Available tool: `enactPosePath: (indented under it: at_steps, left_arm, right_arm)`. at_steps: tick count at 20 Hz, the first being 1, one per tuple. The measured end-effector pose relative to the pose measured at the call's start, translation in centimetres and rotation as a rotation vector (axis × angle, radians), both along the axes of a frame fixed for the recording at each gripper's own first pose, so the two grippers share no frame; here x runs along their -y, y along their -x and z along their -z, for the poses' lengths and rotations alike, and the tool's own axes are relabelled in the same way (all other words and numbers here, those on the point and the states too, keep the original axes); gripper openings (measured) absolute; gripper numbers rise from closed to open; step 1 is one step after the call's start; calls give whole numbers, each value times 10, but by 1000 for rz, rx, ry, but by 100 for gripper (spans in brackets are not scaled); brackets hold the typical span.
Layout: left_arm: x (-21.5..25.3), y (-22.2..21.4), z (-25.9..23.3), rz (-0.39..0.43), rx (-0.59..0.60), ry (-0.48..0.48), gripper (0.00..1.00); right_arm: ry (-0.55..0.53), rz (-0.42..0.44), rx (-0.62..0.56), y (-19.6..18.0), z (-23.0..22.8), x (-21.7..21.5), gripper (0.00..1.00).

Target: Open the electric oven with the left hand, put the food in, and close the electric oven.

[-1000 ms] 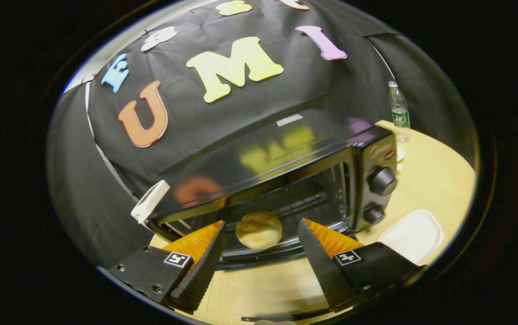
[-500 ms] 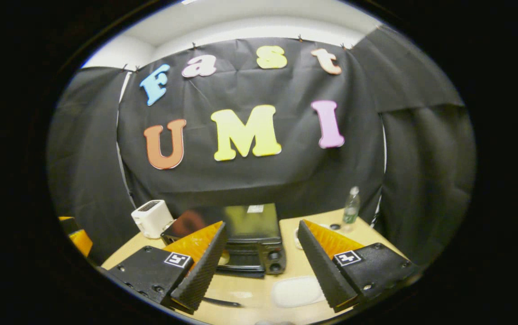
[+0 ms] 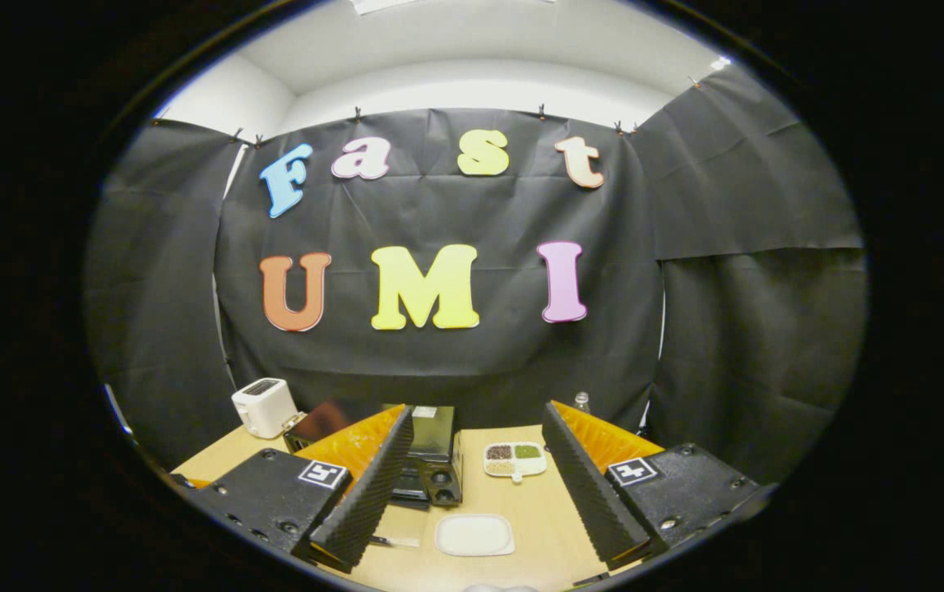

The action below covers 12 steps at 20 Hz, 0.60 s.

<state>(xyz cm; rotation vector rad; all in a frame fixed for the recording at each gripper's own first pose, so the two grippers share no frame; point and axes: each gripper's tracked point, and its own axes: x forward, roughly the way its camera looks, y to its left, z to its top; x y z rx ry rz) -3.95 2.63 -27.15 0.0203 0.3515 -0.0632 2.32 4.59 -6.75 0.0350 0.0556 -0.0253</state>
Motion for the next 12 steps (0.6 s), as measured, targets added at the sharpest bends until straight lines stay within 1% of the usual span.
enactPosePath:
  at_steps: [1, 3, 4, 5, 6, 7, 8, 9, 10, 11, 12]
  left_arm:
    - [4, 2, 12, -2, -18, -1, 95]
    - [13, 4, 32, 0, -56, 3, 95]
    - [17, 5, 44, 4, -76, -5, 95]
    - [22, 5, 56, 7, -101, -4, 95]
    - [36, -4, 59, 10, -116, 5, 96]
    - [43, -4, 71, 15, -135, 11, 96]
    - [46, -3, 85, 13, -165, 5, 95]
    - [51, -5, 96, 20, -182, 5, 95]
    - [48, 2, 113, 26, -205, 6, 96]
    - [52, -3, 119, 34, -218, 4, 95]
    - [55, -8, 124, 44, -214, 2, 95]
  right_arm:
    - [-4, -1, -6, 4, 0, 4, 100]
    - [-6, 0, -16, 10, 1, 11, 100]
    - [-8, -2, -20, 10, 1, 13, 96]
    - [-11, -4, -31, 13, 3, 14, 100]
    - [-17, -8, -36, 14, 4, 15, 100]
    - [-18, -8, -38, 15, 5, 16, 96]
    - [-16, -10, -39, 16, 5, 18, 100]
    - [-14, -10, -42, 17, 6, 19, 96]
    - [-12, -11, -46, 16, 6, 20, 96]
    - [-11, -12, -49, 16, 6, 21, 100]
    - [-7, -11, -52, 16, 7, 23, 100]
